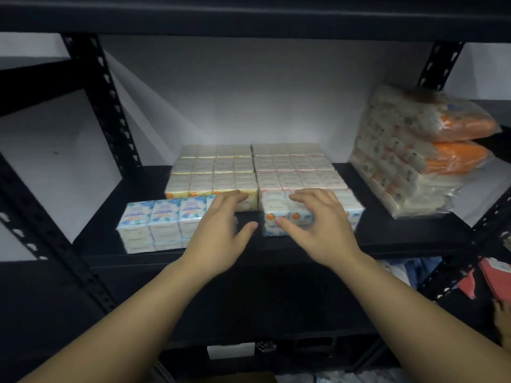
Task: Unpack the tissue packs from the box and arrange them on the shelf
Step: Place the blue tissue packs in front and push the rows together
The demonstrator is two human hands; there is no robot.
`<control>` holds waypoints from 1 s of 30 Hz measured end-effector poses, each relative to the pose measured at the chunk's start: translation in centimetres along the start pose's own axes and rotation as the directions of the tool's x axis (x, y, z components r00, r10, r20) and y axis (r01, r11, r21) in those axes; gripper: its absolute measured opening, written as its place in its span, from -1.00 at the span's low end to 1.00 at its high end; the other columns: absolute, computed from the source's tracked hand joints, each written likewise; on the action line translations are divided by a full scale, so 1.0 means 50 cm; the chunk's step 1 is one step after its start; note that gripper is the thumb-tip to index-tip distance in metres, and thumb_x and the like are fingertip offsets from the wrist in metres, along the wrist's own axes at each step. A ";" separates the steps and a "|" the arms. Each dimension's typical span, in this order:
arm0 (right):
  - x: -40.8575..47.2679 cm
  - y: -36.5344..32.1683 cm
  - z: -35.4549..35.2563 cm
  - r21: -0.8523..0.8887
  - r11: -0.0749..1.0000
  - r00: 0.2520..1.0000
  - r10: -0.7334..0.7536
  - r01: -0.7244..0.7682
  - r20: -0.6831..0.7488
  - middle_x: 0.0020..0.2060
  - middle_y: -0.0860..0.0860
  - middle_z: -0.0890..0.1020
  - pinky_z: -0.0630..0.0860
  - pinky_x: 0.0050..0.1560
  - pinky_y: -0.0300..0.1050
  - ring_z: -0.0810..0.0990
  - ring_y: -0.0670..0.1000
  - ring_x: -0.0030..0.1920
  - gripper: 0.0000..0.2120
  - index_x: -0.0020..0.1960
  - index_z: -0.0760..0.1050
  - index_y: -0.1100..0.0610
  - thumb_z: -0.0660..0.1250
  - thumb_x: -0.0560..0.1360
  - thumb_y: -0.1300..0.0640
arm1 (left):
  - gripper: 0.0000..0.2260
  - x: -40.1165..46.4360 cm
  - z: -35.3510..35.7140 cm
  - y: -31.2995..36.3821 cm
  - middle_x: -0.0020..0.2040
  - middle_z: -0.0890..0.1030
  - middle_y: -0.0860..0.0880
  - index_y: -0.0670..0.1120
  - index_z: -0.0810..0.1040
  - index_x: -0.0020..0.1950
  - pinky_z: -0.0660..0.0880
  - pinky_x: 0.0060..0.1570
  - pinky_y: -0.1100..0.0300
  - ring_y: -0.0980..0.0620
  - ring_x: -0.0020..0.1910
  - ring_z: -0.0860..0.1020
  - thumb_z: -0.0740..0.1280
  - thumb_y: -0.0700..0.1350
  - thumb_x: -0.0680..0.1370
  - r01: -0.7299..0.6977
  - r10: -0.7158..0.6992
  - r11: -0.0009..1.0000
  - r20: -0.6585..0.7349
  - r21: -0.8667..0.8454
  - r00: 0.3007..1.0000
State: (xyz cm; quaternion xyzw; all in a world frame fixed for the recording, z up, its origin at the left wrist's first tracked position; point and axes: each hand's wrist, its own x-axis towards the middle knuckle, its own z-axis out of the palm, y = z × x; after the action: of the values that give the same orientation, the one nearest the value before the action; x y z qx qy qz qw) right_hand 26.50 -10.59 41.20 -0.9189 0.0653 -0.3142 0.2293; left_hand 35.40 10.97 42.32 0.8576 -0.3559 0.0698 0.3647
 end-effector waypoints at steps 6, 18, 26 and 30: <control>0.025 -0.101 0.081 0.027 0.996 0.990 -0.087 0.085 0.111 0.09 -0.08 0.63 0.52 0.23 0.09 0.49 -0.04 0.21 -0.51 0.24 0.65 0.05 0.34 0.53 -0.29 | -0.52 -0.033 -0.118 -0.119 0.54 0.39 0.01 -0.01 0.42 0.54 0.07 0.61 -0.02 -0.02 0.55 0.31 0.38 0.03 0.63 0.071 -0.066 0.975 -0.028 0.211 0.997; 0.098 -0.242 0.173 -0.189 0.947 0.893 0.309 -0.258 0.329 0.37 0.13 0.53 0.41 0.36 0.24 0.26 0.19 0.56 -0.29 0.50 0.38 0.12 0.07 0.62 -0.40 | -0.65 -0.050 -0.237 -0.272 0.22 0.58 0.05 0.19 0.42 0.40 0.39 0.04 0.12 0.00 0.19 0.54 0.08 0.26 0.70 0.506 -0.506 0.862 0.000 -0.031 0.863; 0.085 -0.222 0.181 0.027 0.942 0.906 0.313 -0.334 0.285 0.28 0.05 0.55 0.46 0.14 0.04 0.38 0.15 0.47 -0.29 0.48 0.32 0.10 0.41 0.53 -0.30 | -0.34 -0.036 -0.250 -0.288 0.06 0.61 0.15 -0.09 0.30 0.61 0.44 -0.13 0.31 0.17 0.02 0.60 0.44 0.08 0.59 0.494 -0.513 0.842 -0.038 -0.218 0.858; 0.064 -0.197 0.184 0.139 0.911 0.904 0.347 -0.388 0.251 0.39 -0.02 0.50 0.55 0.30 0.16 0.53 0.05 0.33 0.02 0.61 0.14 -0.02 0.58 0.34 -0.31 | -0.31 -0.052 -0.247 -0.301 0.20 0.59 0.17 -0.10 0.33 0.60 0.57 -0.13 0.41 0.25 0.11 0.61 0.54 -0.11 0.54 0.414 -0.445 0.829 0.007 -0.376 0.896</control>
State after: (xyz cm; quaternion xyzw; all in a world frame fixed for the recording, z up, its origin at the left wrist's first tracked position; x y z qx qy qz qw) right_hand 34.39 0.80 41.08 -0.8937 0.1824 -0.1659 0.3748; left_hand 45.15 28.00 41.62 0.8282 -0.1456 -0.0473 0.5391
